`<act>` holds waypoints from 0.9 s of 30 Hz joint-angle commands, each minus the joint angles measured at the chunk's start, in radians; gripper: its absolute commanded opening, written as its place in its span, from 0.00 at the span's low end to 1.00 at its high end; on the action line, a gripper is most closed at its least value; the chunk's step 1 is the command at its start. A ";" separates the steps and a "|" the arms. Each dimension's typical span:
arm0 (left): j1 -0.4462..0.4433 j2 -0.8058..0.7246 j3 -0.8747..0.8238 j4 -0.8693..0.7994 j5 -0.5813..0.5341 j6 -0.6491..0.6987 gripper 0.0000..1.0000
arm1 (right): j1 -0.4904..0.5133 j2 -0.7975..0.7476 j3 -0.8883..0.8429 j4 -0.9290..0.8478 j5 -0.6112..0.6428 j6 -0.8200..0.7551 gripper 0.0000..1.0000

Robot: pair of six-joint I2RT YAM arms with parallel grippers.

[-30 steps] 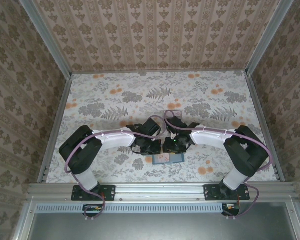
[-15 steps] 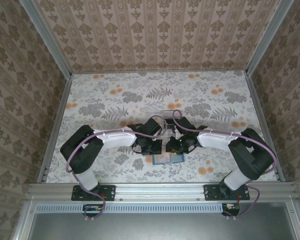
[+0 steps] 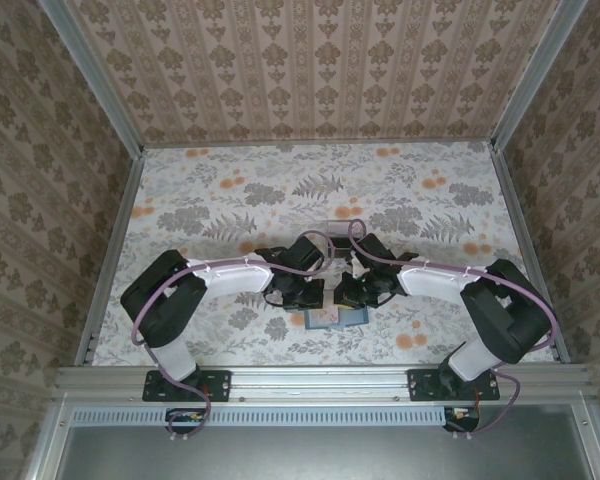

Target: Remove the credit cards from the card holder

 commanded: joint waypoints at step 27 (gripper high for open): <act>-0.013 0.010 -0.007 -0.086 -0.040 0.022 0.01 | 0.044 -0.041 0.216 -0.479 0.290 -0.197 0.03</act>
